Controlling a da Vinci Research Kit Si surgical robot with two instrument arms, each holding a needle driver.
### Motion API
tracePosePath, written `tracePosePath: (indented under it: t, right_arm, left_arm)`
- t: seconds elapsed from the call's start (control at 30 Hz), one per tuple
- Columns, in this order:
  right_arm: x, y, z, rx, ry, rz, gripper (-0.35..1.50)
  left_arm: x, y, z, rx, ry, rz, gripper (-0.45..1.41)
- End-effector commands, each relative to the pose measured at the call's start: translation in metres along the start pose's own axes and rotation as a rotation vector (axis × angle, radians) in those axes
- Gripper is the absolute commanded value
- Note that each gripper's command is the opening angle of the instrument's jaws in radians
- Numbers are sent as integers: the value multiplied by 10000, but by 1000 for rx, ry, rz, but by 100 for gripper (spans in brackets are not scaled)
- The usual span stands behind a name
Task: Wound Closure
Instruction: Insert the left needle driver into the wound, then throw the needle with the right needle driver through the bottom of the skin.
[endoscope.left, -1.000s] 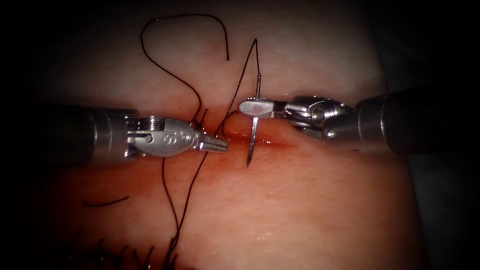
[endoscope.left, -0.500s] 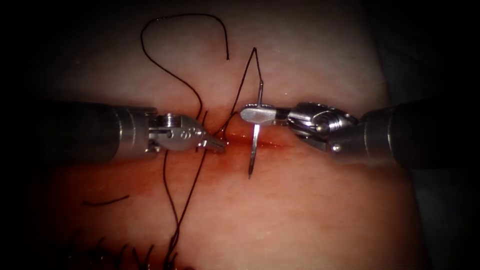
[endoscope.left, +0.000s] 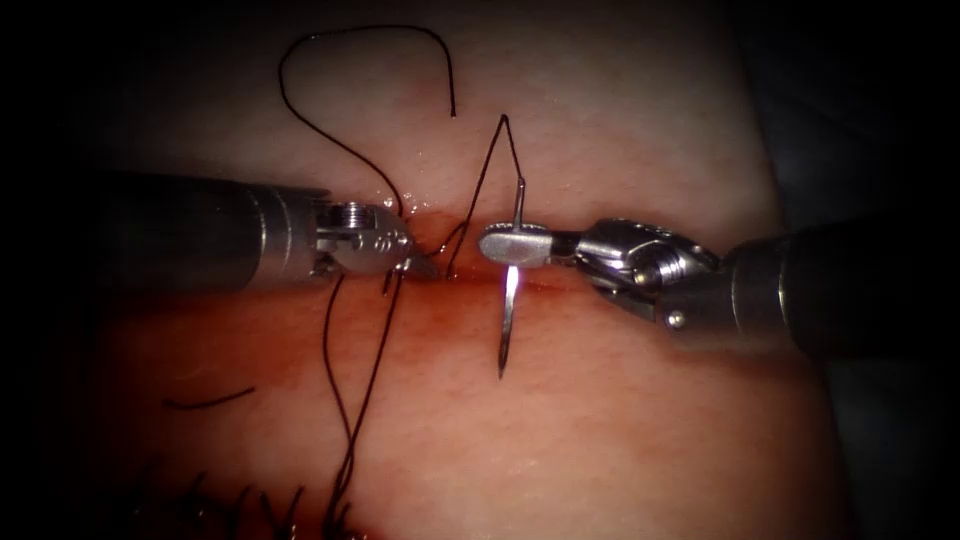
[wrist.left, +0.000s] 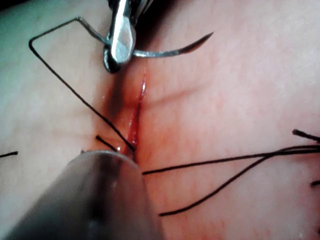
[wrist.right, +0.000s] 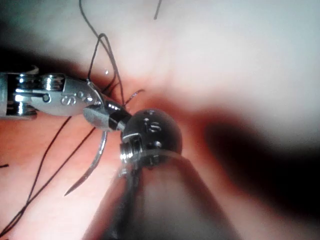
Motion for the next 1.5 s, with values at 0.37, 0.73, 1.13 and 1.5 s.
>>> tracePosePath:
  t: [0.37, 0.73, 1.13, 1.5]
  right_arm:
    - [4, 27, 36, -52, 46, -245, -35]
    - [10, 43, 44, -123, 119, -399, -35]
    - [5, 48, 61, -177, 168, -587, -35]
    - [-10, 57, 69, -205, 156, -760, -35]
  left_arm:
    - [3, 8, 26, -95, -77, 21, -26]
    - [7, 18, 17, -118, -54, -20, 16]
    - [12, 23, 15, -127, -26, -42, 16]
    - [9, 27, 12, -129, -27, -68, 29]
